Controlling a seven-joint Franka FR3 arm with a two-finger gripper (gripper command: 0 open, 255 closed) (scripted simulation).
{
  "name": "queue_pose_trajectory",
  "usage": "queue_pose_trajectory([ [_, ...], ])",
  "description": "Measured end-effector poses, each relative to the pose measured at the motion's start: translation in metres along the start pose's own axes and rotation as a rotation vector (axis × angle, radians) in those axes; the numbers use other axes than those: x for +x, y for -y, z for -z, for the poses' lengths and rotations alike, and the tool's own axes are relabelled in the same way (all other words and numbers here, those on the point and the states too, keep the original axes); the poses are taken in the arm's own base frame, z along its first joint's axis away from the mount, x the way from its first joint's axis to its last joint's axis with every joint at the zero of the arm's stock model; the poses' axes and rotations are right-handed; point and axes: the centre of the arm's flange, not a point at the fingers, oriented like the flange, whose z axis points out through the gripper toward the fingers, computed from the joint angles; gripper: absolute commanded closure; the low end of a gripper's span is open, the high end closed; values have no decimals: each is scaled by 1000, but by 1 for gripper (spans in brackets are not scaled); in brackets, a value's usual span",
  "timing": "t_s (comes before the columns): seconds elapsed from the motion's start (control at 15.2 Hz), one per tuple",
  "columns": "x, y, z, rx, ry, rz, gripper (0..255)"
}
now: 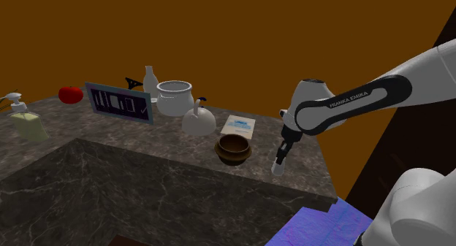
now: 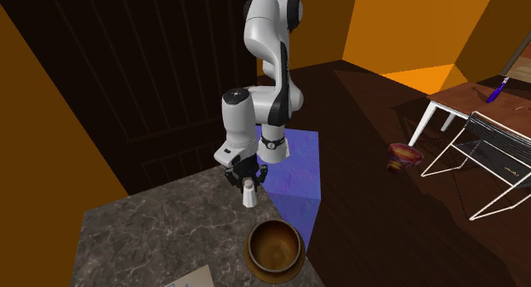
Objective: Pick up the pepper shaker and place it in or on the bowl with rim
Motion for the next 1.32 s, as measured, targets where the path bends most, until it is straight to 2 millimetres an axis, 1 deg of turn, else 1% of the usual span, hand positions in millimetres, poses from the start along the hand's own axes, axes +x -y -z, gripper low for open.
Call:
queue_pose_trajectory([
  [0.2, 0, 0, 2, 0, 0, 0, 255],
  [0.33, 1, 0, 10, 0, 0, 0, 255],
  [1.32, 9, 4, 89, 0, 0, 0, 255],
])
